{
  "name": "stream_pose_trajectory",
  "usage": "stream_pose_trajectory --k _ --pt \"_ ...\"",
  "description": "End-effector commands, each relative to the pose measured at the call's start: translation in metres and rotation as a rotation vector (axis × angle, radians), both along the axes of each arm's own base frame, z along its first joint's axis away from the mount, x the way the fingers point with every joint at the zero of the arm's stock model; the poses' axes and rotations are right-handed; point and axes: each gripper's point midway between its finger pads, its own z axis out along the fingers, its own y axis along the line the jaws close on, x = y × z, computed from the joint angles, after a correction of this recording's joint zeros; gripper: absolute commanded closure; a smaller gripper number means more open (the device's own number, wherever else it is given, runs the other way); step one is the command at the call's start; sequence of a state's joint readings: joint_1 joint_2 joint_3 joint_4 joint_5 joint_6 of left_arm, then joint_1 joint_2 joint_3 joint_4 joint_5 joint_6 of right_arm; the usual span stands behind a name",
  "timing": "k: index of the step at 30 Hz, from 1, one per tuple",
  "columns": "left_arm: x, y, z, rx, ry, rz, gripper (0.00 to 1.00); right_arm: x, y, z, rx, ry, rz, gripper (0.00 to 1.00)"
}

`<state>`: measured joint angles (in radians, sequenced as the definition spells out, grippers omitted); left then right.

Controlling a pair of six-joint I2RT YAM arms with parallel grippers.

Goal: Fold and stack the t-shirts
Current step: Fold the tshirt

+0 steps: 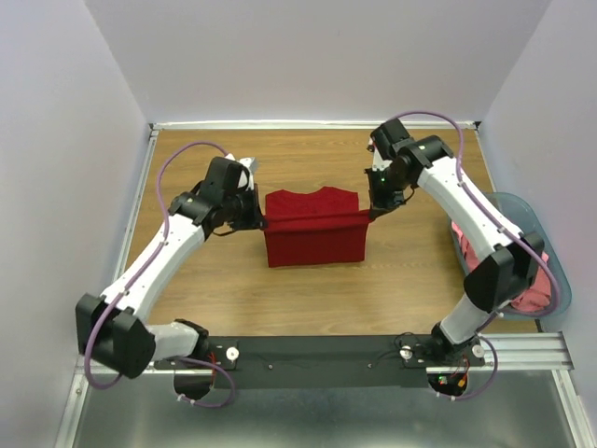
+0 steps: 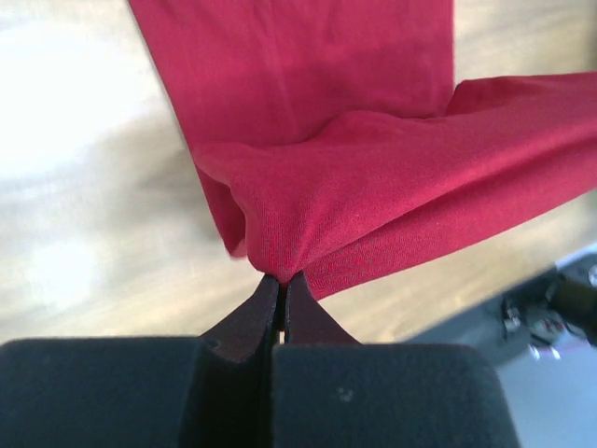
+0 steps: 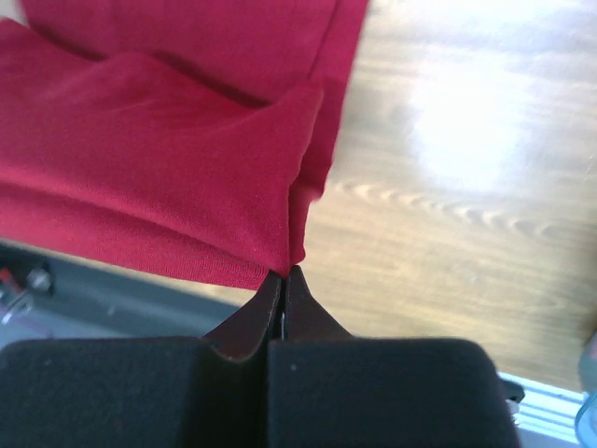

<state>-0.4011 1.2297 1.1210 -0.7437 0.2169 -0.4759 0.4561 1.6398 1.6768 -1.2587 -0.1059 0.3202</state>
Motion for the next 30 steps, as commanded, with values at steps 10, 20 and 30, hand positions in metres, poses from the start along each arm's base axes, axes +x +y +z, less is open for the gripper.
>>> stream_pose_trajectory --k 10,20,30 --pt "0.098 -0.003 -0.069 0.081 -0.039 0.087 1.0 0.1 -0.034 -0.071 -0.231 -0.107 -0.11 0.99" --pt "0.097 0.01 -0.057 0.067 -0.039 0.144 1.0 0.129 -0.026 -0.078 -0.206 -0.13 -0.084 0.99" --pt "0.066 0.02 -0.029 0.028 -0.055 0.186 1.0 0.133 -0.032 -0.082 -0.243 -0.138 -0.072 0.99"
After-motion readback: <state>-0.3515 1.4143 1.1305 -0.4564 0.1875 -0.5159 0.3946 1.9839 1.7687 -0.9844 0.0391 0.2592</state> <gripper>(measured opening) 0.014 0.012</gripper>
